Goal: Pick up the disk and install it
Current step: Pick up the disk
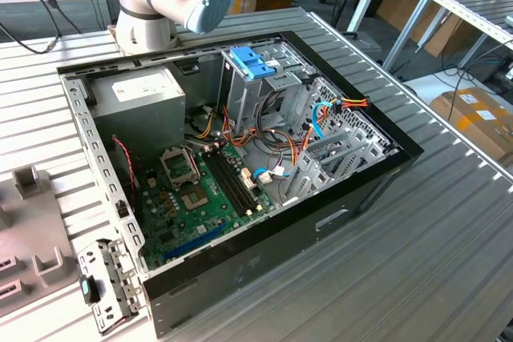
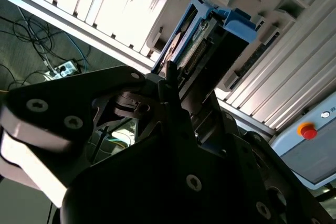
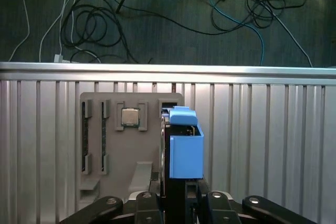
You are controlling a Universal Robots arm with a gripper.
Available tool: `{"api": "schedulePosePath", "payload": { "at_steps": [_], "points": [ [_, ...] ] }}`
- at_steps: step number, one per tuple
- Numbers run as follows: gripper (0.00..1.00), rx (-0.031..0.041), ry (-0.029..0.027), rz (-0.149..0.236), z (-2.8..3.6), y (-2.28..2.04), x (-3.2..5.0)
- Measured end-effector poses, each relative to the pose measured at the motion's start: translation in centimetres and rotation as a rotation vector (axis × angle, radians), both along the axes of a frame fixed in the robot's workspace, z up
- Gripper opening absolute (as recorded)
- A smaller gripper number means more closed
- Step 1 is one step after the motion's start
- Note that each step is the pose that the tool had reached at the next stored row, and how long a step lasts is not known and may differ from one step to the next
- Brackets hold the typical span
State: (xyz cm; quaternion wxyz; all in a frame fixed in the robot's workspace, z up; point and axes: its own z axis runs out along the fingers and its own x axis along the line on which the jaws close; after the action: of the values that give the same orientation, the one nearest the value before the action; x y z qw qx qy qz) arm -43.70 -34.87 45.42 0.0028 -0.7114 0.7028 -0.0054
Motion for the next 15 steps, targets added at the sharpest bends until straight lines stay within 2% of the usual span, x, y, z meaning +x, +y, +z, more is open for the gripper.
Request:
{"api": "schedulePosePath", "payload": {
  "at_steps": [2, 10, 15],
  "points": [
    [0.35, 0.0001, -0.0001, 0.000, 0.50, 0.00, 0.00],
    [0.35, -0.0001, 0.0001, 0.000, 0.57, 0.00, 0.00],
    [0.35, 0.0000, -0.0001, 0.000, 1.09, 0.00, 0.00]
  ]
}}
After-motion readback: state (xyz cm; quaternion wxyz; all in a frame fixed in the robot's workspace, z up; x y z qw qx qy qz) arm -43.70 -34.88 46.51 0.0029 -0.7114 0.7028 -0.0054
